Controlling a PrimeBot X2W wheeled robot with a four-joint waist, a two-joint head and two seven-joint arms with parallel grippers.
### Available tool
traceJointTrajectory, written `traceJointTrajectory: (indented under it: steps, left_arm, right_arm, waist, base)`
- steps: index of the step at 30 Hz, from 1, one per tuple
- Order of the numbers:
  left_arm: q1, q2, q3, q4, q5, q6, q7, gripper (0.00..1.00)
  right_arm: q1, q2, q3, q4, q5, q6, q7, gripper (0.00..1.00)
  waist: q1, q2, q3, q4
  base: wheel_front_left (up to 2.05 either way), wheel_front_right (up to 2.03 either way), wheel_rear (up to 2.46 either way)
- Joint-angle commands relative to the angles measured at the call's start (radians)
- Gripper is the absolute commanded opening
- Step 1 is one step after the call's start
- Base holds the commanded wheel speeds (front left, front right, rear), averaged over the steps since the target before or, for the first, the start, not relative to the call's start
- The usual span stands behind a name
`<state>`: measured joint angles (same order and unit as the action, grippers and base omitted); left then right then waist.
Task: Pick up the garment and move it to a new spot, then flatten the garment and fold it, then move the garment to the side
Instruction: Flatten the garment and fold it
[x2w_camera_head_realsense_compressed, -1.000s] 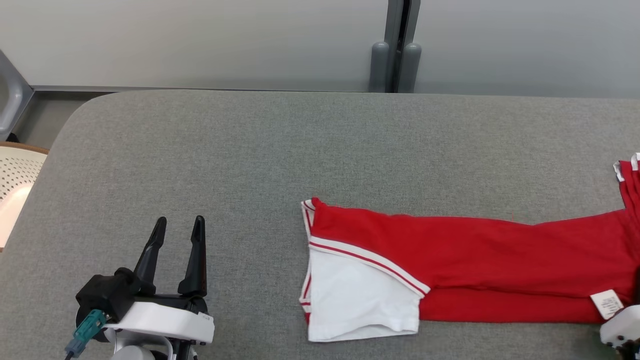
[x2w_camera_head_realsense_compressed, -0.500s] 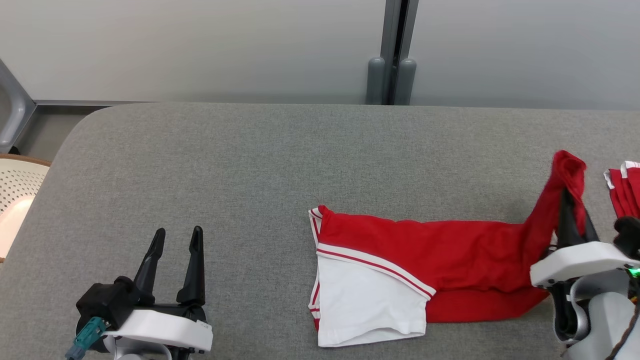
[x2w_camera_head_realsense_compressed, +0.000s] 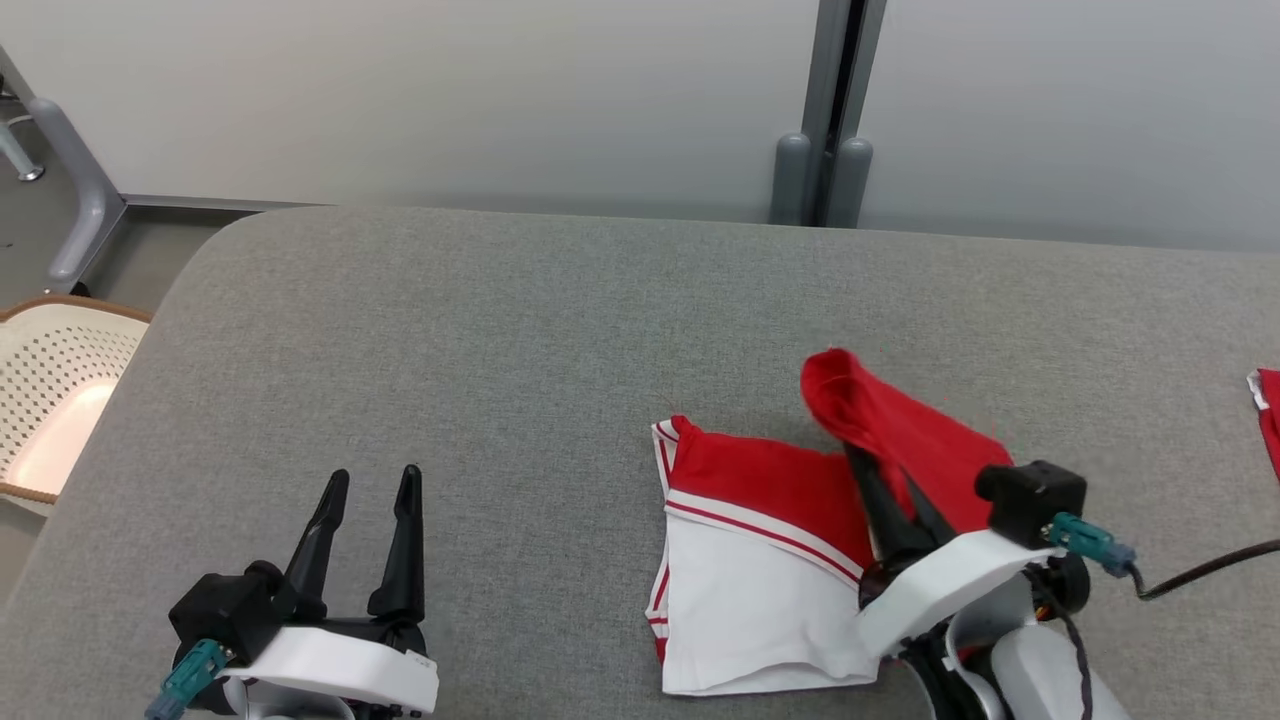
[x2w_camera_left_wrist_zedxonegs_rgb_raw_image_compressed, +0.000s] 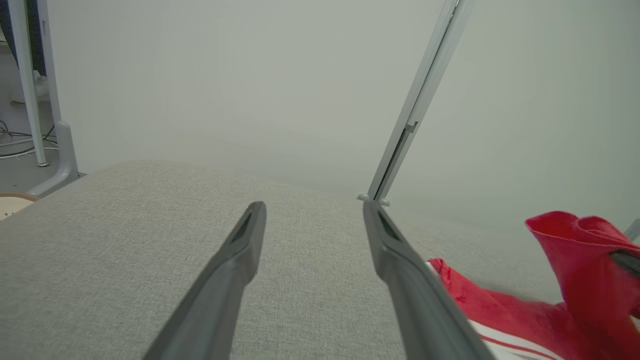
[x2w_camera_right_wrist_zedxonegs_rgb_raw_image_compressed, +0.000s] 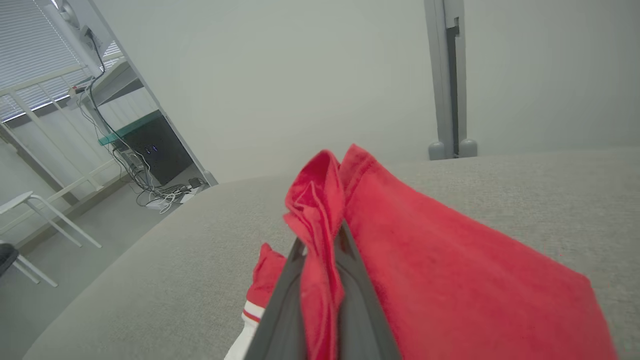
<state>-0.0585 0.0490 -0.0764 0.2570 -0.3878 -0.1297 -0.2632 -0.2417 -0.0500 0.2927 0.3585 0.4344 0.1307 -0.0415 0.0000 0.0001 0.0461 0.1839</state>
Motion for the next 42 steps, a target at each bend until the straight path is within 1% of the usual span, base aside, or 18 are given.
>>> traceJointTrajectory:
  steps: [1, 5, 8, 12, 17, 20, 21, 22, 23, 24, 27, 31, 35, 38, 42]
  left_arm:
    - [0.001, 0.004, 0.002, 0.001, -0.009, -0.001, -0.001, 1.0]
    - [0.002, 0.004, 0.002, 0.008, -0.024, -0.001, -0.001, 1.0]
    - [-0.002, 0.004, -0.006, 0.009, -0.03, -0.001, -0.001, 1.0]
    - [-0.017, 0.004, -0.012, 0.013, -0.027, -0.001, -0.001, 1.0]
    - [-0.031, 0.004, -0.012, 0.015, -0.029, -0.001, -0.001, 1.0]
    - [-0.034, 0.004, -0.015, 0.017, -0.034, -0.001, -0.001, 1.0]
    - [-0.034, 0.004, -0.017, 0.019, -0.034, -0.001, -0.001, 1.0]
    - [-0.033, 0.004, -0.018, 0.021, -0.036, -0.001, -0.001, 1.0]
    - [-0.032, 0.004, -0.021, 0.025, -0.037, -0.001, -0.001, 1.0]
    - [-0.031, 0.004, -0.023, 0.027, -0.039, -0.001, -0.001, 1.0]
    - [-0.026, 0.004, -0.029, 0.034, -0.043, -0.001, -0.001, 1.0]
    - [-0.024, 0.004, -0.023, 0.042, -0.042, -0.001, -0.001, 1.0]
    - [-0.017, 0.004, -0.018, 0.048, -0.038, -0.001, -0.001, 1.0]
    - [-0.014, 0.004, -0.014, 0.05, -0.037, -0.001, -0.001, 1.0]
    - [-0.012, 0.004, -0.005, 0.039, -0.037, -0.001, -0.001, 1.0]
  right_arm:
    - [-0.002, -0.002, 0.032, 0.013, 0.022, 0.0, -0.011, 0.0]
    - [-0.026, -0.002, 0.127, 0.07, 0.062, 0.0, -0.025, 0.0]
    - [-0.05, -0.002, 0.177, 0.124, 0.09, 0.0, -0.041, 0.0]
    - [-0.086, -0.002, 0.228, 0.196, 0.115, 0.0, -0.063, 0.0]
    - [-0.113, -0.002, 0.264, 0.258, 0.14, 0.0, -0.087, 0.0]
    - [-0.127, -0.001, 0.307, 0.279, 0.176, 0.0, -0.094, 0.0]
    - [-0.131, -0.001, 0.327, 0.283, 0.189, 0.0, -0.095, 0.02]
    - [-0.133, -0.001, 0.347, 0.285, 0.2, 0.0, -0.096, 0.25]
    - [-0.133, -0.002, 0.366, 0.294, 0.208, 0.0, -0.096, 0.58]
    - [-0.133, -0.002, 0.384, 0.305, 0.215, 0.0, -0.091, 1.0]
    - [-0.141, -0.002, 0.443, 0.325, 0.227, 0.0, -0.072, 1.0]
    - [-0.152, -0.001, 0.539, 0.318, 0.222, 0.0, -0.057, 1.0]
    - [-0.154, -0.002, 0.597, 0.283, 0.286, 0.0, -0.039, 1.0]
    - [-0.178, -0.003, 0.591, 0.275, 0.319, 0.0, -0.059, 1.0]
    - [-0.217, -0.003, 0.519, 0.313, 0.282, 0.0, -0.136, 1.0]
  waist:
    - [0.0, -0.0001, 0.003, 0.009]
    - [0.0, -0.0001, 0.003, 0.026]
    - [0.0, -0.0001, 0.01, 0.037]
    - [0.0, -0.0001, 0.026, 0.048]
    - [0.0, -0.0001, 0.041, 0.059]
    - [0.0, -0.0001, 0.048, 0.064]
    - [0.0, -0.0001, 0.05, 0.066]
    - [0.0, -0.0001, 0.051, 0.068]
    - [0.0, -0.0001, 0.05, 0.07]
    - [0.0, -0.0001, 0.049, 0.071]
    - [0.0, -0.0001, 0.044, 0.075]
    - [0.0, -0.0001, 0.035, 0.076]
    - [0.0, -0.0001, 0.024, 0.068]
    - [0.0, -0.0001, 0.016, 0.057]
    - [0.0, -0.0001, 0.006, 0.035]
  base:
    - [0.0, 0.0, 0.0]
    - [0.0, 0.0, 0.0]
    - [0.0, 0.0, 0.0]
    - [0.0, 0.0, 0.0]
    - [0.0, 0.0, 0.0]
    - [0.0, 0.0, 0.0]
    - [0.0, 0.0, 0.0]
    - [0.0, 0.0, 0.0]
    - [0.0, 0.0, 0.0]
    - [0.0, 0.0, 0.0]
    - [0.0, 0.0, 0.0]
    - [0.0, 0.0, 0.0]
    - [0.0, 0.0, 0.0]
    - [0.0, 0.0, 0.0]
    - [0.0, 0.0, 0.0]
